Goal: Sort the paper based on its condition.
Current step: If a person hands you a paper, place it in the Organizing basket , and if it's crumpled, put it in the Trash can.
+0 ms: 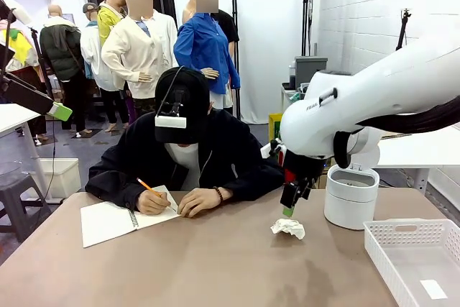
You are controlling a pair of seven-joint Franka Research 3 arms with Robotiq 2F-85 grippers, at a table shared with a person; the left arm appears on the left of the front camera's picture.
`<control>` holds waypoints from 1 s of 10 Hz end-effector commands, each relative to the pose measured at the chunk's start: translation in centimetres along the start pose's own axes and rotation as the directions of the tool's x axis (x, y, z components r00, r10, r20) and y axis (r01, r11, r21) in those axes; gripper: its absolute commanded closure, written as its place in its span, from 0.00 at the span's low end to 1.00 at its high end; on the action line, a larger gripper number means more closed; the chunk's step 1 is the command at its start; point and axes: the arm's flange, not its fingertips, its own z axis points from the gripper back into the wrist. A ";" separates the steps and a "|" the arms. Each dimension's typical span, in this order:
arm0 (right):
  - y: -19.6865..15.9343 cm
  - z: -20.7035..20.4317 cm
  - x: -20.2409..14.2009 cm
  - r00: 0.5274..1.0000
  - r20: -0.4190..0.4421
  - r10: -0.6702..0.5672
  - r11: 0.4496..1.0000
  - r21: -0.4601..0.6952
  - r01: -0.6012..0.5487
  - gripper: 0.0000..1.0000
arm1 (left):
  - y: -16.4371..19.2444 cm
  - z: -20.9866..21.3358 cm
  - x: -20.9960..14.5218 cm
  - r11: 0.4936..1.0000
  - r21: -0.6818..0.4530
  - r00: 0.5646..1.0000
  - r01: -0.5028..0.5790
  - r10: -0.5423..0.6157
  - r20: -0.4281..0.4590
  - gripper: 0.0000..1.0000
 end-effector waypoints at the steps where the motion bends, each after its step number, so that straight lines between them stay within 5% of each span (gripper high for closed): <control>1: -1.5 -1.8 1.4 0.996 -0.035 0.076 0.996 -0.040 -0.078 0.00 | 0.1 0.0 0.0 1.000 0.003 1.000 -0.002 0.002 0.000 0.00; 10: -4.1 -9.9 2.9 0.982 -0.142 0.121 0.987 0.125 -0.104 0.00 | 0.1 0.0 0.0 1.000 0.003 1.000 -0.002 0.002 0.000 0.00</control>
